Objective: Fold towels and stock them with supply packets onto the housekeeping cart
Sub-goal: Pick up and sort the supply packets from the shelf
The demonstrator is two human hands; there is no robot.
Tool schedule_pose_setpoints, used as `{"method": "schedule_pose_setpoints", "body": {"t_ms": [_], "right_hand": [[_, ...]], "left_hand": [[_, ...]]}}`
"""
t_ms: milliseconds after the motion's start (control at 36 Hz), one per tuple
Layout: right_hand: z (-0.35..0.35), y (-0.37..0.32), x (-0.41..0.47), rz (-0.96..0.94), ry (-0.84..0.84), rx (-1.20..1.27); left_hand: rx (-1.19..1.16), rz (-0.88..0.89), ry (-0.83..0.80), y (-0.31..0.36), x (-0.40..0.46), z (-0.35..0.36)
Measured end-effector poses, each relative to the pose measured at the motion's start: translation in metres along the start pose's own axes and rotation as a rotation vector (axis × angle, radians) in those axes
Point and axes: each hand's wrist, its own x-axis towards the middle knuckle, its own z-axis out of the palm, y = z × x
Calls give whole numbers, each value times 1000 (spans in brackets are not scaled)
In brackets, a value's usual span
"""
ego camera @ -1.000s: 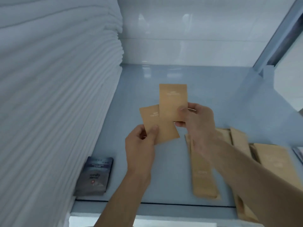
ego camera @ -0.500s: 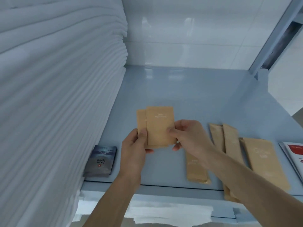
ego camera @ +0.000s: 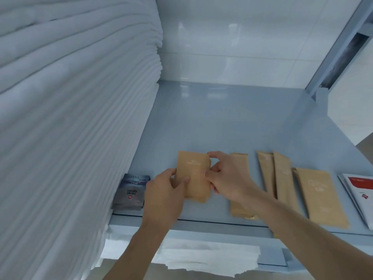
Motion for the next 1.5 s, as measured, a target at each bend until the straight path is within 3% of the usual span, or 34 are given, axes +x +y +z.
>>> {"method": "schedule_pose_setpoints", "body": {"t_ms": [111,306,500,639,722,833,1000,1083,1222,1500], "right_hand": [[8,-3,-3,32,-11,-127],[15,-7,-11,-6,32,-381],[15,-16,-18,-42,48,-412],[-1,-32,-33,-130,213,-186],[-14,-50,-55,-141,239,29],[-32,-76,-104,-198,276,371],[-52,-96,-210,-178,299,608],[-60,-107,-267,-132,394,681],[-88,-149,-351,-28,550,875],[-128,-196,-478,-63,587,744]], "left_hand": [[309,31,-10,-4,-5,1],[397,81,-44,0,-15,6],[371,95,-27,1,-19,9],[27,105,35,27,-29,-12],[-330,18,-62,57,-51,-33],[-537,85,-130,90,-85,-65],[-644,201,-278,117,-160,-109],[-631,258,-342,121,-205,-135],[-655,267,-259,133,-263,-199],[-629,318,-167,169,-354,-284]]}}
